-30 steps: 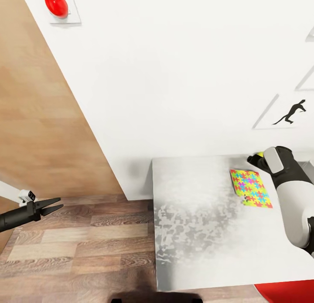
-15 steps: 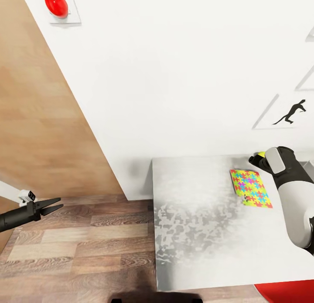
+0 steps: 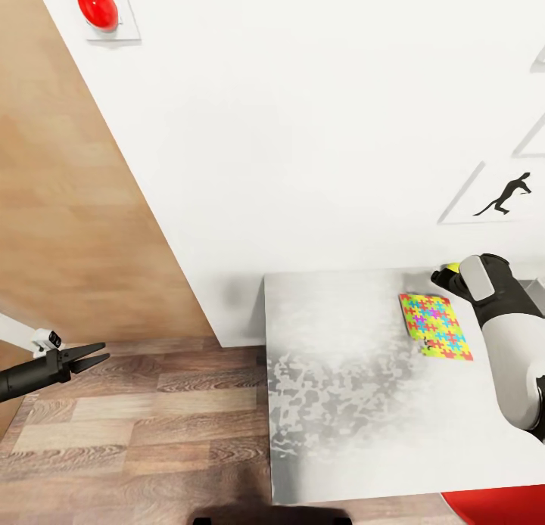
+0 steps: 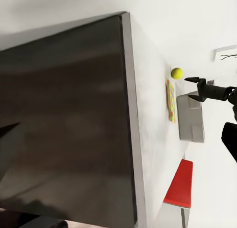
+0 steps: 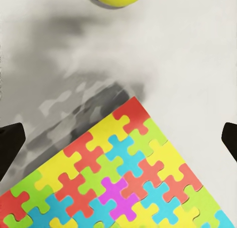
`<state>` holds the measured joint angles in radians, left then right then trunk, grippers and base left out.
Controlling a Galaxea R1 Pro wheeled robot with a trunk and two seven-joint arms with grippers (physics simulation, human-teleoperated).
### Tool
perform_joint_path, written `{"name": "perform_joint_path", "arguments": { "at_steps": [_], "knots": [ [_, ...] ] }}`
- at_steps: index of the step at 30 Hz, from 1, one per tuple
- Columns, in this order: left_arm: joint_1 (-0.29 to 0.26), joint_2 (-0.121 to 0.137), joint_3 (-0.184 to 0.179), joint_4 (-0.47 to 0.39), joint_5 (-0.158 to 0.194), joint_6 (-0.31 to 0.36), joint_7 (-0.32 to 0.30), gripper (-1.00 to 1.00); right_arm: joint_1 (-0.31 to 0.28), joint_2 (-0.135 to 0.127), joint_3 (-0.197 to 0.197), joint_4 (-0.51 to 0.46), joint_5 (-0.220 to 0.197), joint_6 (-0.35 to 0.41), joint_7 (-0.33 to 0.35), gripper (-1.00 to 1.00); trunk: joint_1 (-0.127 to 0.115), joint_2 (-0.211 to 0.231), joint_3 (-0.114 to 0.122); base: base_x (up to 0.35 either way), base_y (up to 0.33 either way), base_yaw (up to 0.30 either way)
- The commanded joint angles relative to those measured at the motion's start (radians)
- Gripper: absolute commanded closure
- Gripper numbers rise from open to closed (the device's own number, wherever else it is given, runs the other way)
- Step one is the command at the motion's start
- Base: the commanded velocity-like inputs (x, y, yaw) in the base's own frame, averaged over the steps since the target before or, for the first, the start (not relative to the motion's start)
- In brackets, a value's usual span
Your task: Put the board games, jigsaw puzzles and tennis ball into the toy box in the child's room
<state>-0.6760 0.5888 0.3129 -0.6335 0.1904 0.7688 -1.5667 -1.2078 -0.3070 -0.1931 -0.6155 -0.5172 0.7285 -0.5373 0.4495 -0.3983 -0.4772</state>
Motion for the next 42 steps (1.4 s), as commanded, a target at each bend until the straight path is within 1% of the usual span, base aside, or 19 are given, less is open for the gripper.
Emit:
{"name": "perform_joint_path", "arguments": {
  "at_steps": [1,13,42],
  "knots": [
    [-0.001,0.0,0.0,0.0,-0.001,0.011,-0.004,-1.0,-0.001,0.0,0.0,-0.001,-0.01,0.002,-0.009,-1.0,0.001,-0.002,-0.002,0.0,0.0,0.0],
    [-0.001,0.0,0.0,0.0,-0.002,0.01,-0.004,-1.0,-0.001,0.005,0.0,-0.001,-0.01,0.003,-0.009,-1.0,0.001,-0.002,-0.016,0.0,0.0,0.0],
    [0.0,0.0,0.0,0.0,-0.002,0.01,-0.004,-1.0,-0.001,0.005,-0.001,-0.002,-0.01,0.005,-0.009,-1.0,0.001,-0.002,-0.061,0.0,0.017,0.0]
  ]
}}
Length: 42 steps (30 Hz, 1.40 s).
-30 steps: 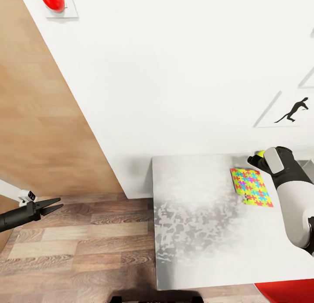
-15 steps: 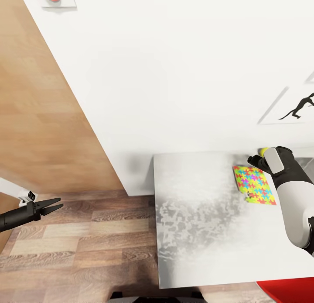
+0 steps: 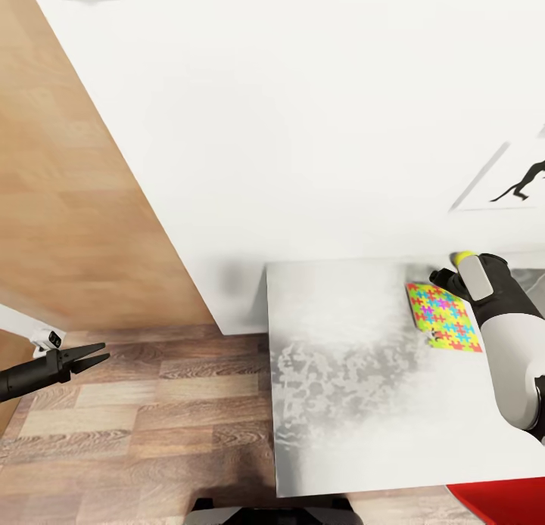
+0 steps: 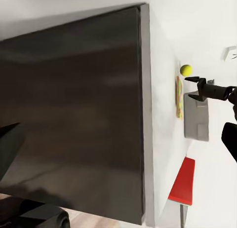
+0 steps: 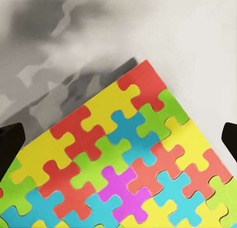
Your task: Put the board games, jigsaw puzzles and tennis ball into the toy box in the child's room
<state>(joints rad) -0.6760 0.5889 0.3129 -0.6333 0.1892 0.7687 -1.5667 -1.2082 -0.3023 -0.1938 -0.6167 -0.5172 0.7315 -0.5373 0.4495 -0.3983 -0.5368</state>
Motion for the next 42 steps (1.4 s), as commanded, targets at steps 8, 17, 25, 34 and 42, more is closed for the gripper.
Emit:
{"name": "perform_joint_path", "arguments": {
  "at_steps": [8,17,25,34,42],
  "knots": [
    [-0.001,0.0,-0.001,0.0,-0.001,0.011,-0.004,-1.0,-0.001,0.0,0.0,-0.001,-0.011,0.003,-0.009,-1.0,0.001,-0.002,-0.005,0.0,0.0,0.0],
    [0.0,0.0,-0.001,0.0,-0.001,0.011,-0.004,-1.0,-0.001,-0.001,0.0,-0.003,-0.011,0.005,-0.009,-1.0,0.001,-0.002,-0.005,0.0,0.018,0.0],
    [-0.001,0.0,-0.001,0.0,-0.001,0.011,-0.004,-1.0,-0.001,-0.003,0.0,-0.003,-0.012,0.005,-0.009,-1.0,0.001,-0.002,-0.005,0.0,0.045,0.0],
    [0.0,0.0,-0.001,0.0,0.0,0.011,-0.004,-1.0,-0.001,-0.005,0.001,-0.003,-0.012,0.006,-0.008,-1.0,0.001,-0.002,-0.005,0.0,0.01,0.0],
    [0.0,0.0,-0.001,0.0,0.0,0.011,-0.004,-1.0,-0.001,-0.006,0.0,-0.003,-0.012,0.006,-0.007,-1.0,0.001,-0.002,-0.008,0.0,0.001,0.0]
  ]
}}
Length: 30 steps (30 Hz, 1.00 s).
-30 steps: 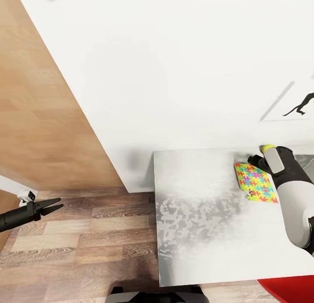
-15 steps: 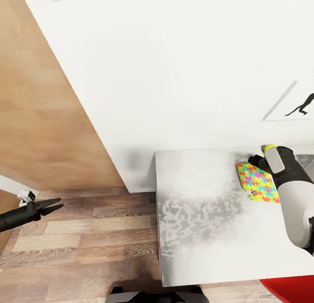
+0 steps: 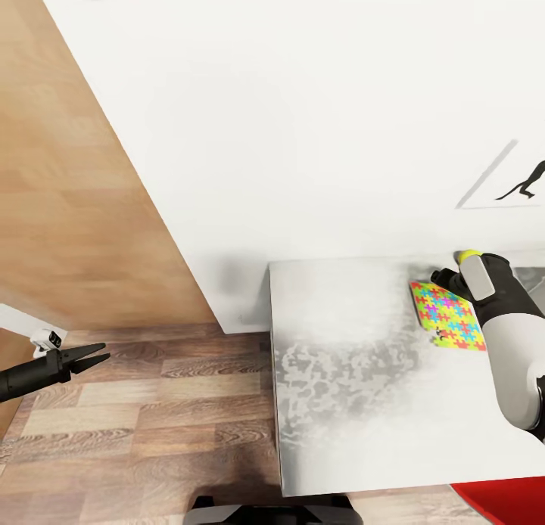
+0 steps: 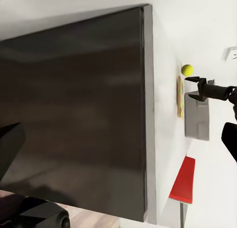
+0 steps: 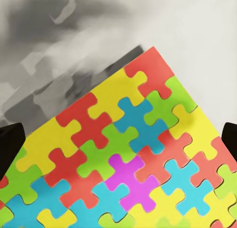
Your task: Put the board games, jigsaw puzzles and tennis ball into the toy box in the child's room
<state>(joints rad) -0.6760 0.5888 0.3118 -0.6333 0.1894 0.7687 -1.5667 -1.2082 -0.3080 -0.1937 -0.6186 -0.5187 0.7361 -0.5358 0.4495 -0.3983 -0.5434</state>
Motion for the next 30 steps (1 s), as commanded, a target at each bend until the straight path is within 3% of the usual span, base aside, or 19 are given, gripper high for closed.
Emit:
{"name": "perform_joint_path", "arguments": {
  "at_steps": [1,30],
  "knots": [
    [0.0,0.0,0.0,0.0,0.0,0.011,-0.004,-1.0,-0.001,0.0,0.0,-0.001,-0.011,0.002,-0.009,-1.0,0.001,-0.002,-0.002,0.0,0.0,0.0],
    [-0.001,0.0,0.001,0.0,-0.001,0.011,-0.004,-1.0,-0.002,0.0,0.0,-0.004,-0.011,0.003,-0.009,-1.0,0.001,-0.002,-0.011,-0.022,0.0,0.0]
  ]
}}
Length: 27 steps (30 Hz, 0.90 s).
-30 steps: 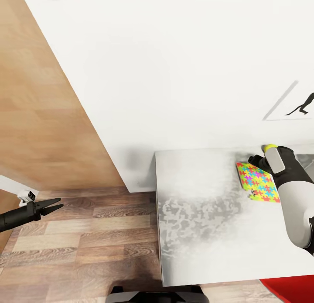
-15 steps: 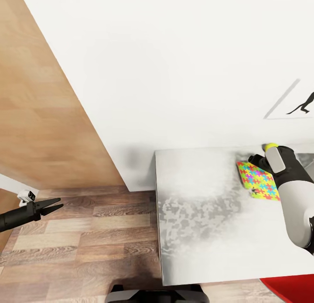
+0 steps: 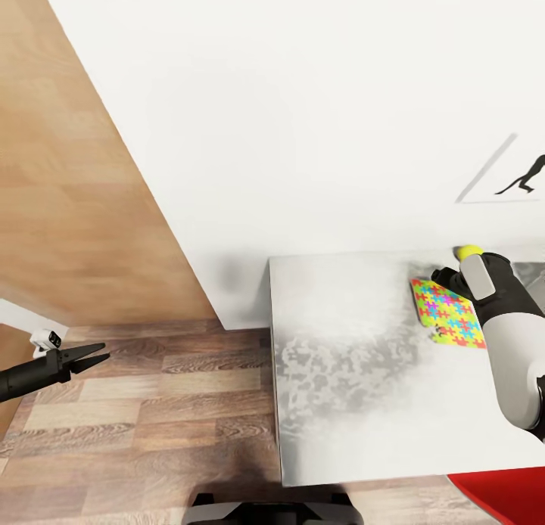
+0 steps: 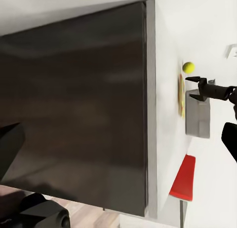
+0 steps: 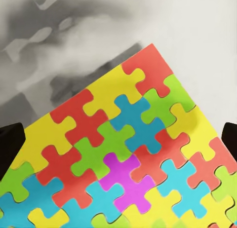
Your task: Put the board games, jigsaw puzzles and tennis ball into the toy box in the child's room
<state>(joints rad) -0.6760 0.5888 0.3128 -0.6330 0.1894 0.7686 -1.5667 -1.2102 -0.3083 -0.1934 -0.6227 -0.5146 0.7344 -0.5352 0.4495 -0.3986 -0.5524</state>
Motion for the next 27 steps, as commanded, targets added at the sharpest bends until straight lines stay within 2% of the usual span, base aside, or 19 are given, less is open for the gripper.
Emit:
{"name": "perform_joint_path", "arguments": {
  "at_steps": [1,27],
  "knots": [
    [0.0,0.0,0.0,0.0,-0.001,0.011,-0.004,-1.0,0.0,0.0,0.0,0.0,-0.015,0.005,-0.009,-1.0,0.001,-0.001,-0.002,-0.089,0.0,0.0],
    [-0.001,0.0,0.0,0.0,-0.001,0.011,-0.004,-1.0,0.0,0.0,0.0,-0.001,-0.016,0.005,-0.008,-1.0,0.001,-0.001,-0.002,-0.066,0.028,0.0]
  ]
}}
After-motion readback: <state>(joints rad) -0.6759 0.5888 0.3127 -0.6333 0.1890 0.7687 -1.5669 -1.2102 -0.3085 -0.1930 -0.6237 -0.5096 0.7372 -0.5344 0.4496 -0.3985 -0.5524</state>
